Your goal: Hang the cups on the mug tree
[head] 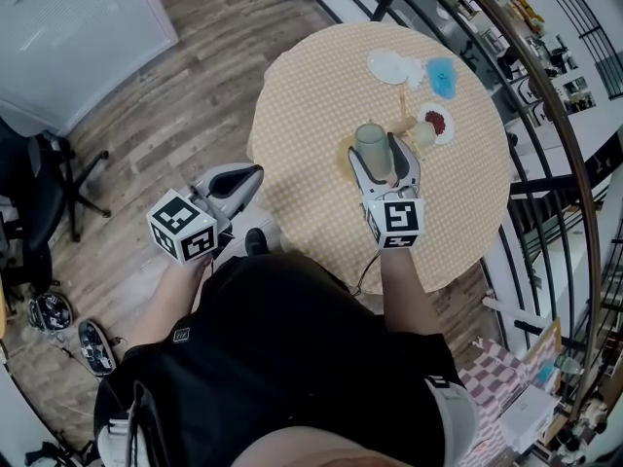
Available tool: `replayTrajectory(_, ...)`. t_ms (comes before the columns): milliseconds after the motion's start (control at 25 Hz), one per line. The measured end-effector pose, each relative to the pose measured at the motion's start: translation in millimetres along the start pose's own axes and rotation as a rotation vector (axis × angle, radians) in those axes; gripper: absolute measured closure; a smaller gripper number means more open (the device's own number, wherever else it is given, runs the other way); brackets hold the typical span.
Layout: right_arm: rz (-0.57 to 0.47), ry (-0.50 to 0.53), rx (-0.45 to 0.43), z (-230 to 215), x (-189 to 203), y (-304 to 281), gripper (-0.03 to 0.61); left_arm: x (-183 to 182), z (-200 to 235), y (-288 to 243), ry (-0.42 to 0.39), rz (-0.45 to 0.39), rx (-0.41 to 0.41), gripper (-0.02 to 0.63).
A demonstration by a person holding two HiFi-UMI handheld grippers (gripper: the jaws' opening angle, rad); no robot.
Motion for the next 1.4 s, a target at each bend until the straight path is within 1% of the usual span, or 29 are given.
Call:
replayTrajectory(280, -0.073, 0.025, -0.063, 18.7, -29.9, -22.8, 0.256, 1.4, 0.4, 1.2, 0.000, 0.001, -0.010, 0.607)
replayTrajectory(600, -0.089, 0.032, -0.069, 21.4, -40.8, -30.6, 0.256, 4.0, 5.8, 7.7, 0.013, 0.002, -0.029, 0.607)
replayTrajectory(960, -0.084, 0.046, -0.055, 13.3, -32.7, -39.1, 0.258, 6.2, 1.8, -2.3, 0.008, 0.017, -0.016, 0.607)
replayTrajectory(1400, -0.023, 0.072, -0.023, 3.0, -13.3, -27.1, 0.258, 7.2, 4.0, -8.6, 0.013, 0.030, -0.006, 0.607)
Point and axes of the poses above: the fingertips, and each gripper's own axes: y backward along the fingers, z to its left, x out of its underside, the point moved 3 cm from there along y, backward along the fingers, and after that the axes turned 7 degrees about -y, right-handed, at the moved point
